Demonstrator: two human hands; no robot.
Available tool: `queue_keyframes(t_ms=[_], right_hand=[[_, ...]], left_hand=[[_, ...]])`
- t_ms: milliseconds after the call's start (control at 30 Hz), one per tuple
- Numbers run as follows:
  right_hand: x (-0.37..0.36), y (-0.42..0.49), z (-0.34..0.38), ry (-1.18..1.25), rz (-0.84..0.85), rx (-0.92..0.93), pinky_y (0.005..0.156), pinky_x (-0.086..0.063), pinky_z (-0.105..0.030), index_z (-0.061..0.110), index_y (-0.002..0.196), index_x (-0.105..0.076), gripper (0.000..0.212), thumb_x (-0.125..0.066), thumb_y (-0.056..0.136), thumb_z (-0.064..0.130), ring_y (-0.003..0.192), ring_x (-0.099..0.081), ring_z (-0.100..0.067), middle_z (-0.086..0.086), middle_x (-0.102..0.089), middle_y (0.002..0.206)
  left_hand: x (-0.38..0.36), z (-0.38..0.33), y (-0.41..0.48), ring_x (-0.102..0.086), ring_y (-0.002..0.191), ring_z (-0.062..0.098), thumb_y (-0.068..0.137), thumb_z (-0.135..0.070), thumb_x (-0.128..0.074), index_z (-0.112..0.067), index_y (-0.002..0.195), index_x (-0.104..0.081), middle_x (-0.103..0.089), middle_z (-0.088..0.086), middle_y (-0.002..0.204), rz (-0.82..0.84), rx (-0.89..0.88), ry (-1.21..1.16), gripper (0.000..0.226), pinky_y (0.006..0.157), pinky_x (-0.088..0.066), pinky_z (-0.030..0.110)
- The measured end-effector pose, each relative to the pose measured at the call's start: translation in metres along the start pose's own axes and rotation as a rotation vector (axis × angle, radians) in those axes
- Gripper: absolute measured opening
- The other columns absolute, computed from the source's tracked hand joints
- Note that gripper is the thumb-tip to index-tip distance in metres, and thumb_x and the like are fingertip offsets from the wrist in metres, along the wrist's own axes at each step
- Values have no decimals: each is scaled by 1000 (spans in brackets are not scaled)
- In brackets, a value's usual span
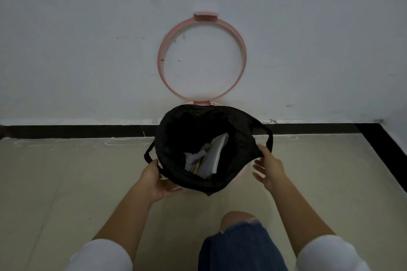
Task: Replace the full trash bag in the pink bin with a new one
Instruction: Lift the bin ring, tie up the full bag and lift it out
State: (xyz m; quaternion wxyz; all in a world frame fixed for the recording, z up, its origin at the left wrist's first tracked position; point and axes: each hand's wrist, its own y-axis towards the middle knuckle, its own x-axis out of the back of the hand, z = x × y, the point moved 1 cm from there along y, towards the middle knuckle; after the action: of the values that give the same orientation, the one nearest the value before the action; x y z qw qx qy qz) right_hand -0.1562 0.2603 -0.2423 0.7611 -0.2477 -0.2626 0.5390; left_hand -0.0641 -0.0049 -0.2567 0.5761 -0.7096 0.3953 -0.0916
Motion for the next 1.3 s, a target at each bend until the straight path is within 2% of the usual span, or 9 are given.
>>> queue_keyframes(t_ms=[133, 233, 400, 533, 700, 867, 1033, 1167, 1300], right_hand=[[-3, -7, 4, 114, -36, 171, 63, -47, -28, -3, 108, -63, 28, -63, 86, 14, 74, -59, -18, -12, -63, 93], [-4, -18, 16, 131, -2, 240, 57, -48, -27, -1, 100, -61, 15, -55, 88, 6, 65, -59, -20, -12, -63, 81], [-7, -28, 32, 38, 128, 246, 44, -54, -28, -2, 101, -54, 13, -45, 92, 1, 57, -58, -28, -15, -60, 79], [-14, -20, 47, 35, 114, 261, 46, -54, -30, 1, 97, -52, 9, -46, 90, 1, 53, -59, -28, -17, -59, 78], [-25, -4, 75, -231, -105, 450, 71, -47, -38, 4, 107, -51, 25, -56, 84, 12, 84, -54, -28, -14, -55, 96], [-40, -9, 111, -334, -42, 534, 58, -34, -31, 7, 66, -50, 14, -60, 76, 8, 67, -46, -23, -9, -46, 60], [-54, -50, 141, -521, 84, 989, 63, -44, -29, 0, 75, -68, 6, -63, 74, 5, 65, -56, -22, -13, -64, 69], [-52, -79, 127, -780, 191, 1334, 73, -45, -19, 10, 94, -72, 19, -63, 79, 3, 79, -57, -14, 2, -63, 86], [-46, -83, 123, -778, 214, 1340, 65, -39, -5, 14, 98, -73, 20, -66, 80, 6, 71, -55, 2, 16, -53, 79]], left_hand=[[2, -4, -2, -58, 82, 24, 93, -15, -46, -10, 86, -53, -58, 12, 94, -29, -85, -39, 12, 75, -48, 46], [7, -4, -7, -58, 77, 21, 92, -7, -46, -9, 92, -53, -58, 9, 90, -112, -145, -5, 8, 82, -47, 41], [11, -22, -26, -56, 60, 23, 86, 5, -50, -3, 105, -50, -56, 13, 76, -309, -385, 78, 21, 48, -58, 31], [9, -52, -38, -57, 62, 18, 90, -3, -50, -8, 88, -58, -58, 9, 75, -240, -582, 65, 10, 48, -53, 25], [-8, -65, -42, -49, 67, 18, 89, -21, -60, -12, 66, -52, -50, 4, 66, -285, -868, 272, 26, 59, -40, 24], [-24, -82, -46, -55, 81, 22, 84, -33, -62, -14, 66, -53, -57, 6, 79, -325, -997, 312, 27, 60, -42, 25], [-44, -102, -72, -52, 120, 17, 80, -38, -68, -37, 80, -64, -55, -10, 124, -112, -1184, 466, 4, 102, -42, 36], [-58, -101, -91, -37, 131, 3, 82, -21, -70, -24, 79, -64, -46, -17, 138, 84, -1297, 678, 6, 99, -26, 15], [-72, -84, -95, -51, 125, 10, 84, -14, -65, -17, 90, -68, -69, -4, 118, 434, -1131, 590, 8, 104, -39, 31]])
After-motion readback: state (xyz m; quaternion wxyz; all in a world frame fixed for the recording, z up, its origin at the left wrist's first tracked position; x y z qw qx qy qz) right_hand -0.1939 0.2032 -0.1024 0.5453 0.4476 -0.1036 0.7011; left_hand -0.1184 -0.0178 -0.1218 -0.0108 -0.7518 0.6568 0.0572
